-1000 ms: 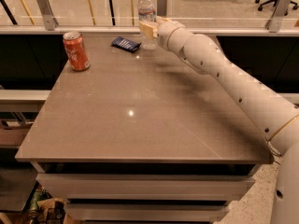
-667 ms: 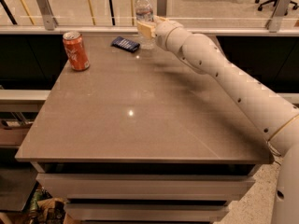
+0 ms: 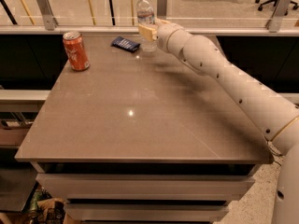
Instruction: Move water bottle near rxbar blueberry
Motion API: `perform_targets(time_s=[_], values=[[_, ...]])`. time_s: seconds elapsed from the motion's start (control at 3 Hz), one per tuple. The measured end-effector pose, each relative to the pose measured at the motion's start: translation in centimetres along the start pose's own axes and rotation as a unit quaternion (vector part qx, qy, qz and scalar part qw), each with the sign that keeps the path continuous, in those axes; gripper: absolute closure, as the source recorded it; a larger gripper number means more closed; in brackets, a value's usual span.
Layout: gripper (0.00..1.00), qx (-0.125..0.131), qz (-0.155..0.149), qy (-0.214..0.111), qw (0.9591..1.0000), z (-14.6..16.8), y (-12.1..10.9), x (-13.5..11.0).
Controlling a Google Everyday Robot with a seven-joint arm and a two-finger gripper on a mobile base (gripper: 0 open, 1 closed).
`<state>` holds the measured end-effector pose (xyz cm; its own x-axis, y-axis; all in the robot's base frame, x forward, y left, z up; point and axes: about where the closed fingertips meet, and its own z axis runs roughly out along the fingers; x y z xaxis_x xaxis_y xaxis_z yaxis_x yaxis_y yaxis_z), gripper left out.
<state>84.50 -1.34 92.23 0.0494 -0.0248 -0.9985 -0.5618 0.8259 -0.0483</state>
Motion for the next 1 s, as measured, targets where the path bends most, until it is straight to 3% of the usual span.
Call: perform_targets(time_s=[0.67,1.0], values=[[1.00,0.003,0.009,0.008,0.9999,-0.05,-0.38,1.31],[0.82,0.002,0.009,0.008,0.9999,0.07,-0.19,1.32]])
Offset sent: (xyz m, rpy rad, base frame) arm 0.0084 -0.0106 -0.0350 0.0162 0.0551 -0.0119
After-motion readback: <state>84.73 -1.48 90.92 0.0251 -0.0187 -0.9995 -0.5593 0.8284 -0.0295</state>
